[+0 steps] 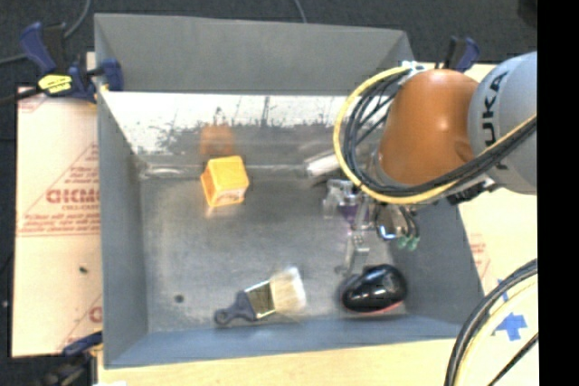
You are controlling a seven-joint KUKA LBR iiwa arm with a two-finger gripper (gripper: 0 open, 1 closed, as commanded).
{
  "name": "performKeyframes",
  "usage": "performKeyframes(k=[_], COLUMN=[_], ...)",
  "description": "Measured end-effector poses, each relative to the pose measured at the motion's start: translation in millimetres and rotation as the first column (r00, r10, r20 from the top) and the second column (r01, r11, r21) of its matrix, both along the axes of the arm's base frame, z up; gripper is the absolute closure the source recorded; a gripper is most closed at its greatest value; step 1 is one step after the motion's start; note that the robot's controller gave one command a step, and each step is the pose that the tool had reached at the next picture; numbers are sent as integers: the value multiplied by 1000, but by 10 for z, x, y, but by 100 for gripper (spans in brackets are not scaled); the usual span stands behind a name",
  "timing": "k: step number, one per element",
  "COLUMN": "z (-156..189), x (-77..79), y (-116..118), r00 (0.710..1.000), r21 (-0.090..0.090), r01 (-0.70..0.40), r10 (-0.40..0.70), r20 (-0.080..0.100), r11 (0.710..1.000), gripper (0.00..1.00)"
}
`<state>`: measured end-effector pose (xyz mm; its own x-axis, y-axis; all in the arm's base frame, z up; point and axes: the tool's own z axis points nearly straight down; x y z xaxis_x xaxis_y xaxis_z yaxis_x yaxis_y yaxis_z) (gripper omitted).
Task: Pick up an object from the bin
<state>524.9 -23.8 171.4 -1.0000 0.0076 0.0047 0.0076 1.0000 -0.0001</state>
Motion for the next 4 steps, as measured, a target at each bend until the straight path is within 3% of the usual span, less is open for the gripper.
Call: performKeyframes(k=[1,2,3,4], z=[47,-1035,-313,-1024], x=[16,-438,-237,-409], y=[-2,901,914,897], r00=[1000,992,976,992], r21=[-1,1,-2,2], r01=[-1,-127,-217,-127], r10=[1,127,217,127], r20=[8,8,12,19], r11=[1000,992,976,992], gripper=[0,0,0,0])
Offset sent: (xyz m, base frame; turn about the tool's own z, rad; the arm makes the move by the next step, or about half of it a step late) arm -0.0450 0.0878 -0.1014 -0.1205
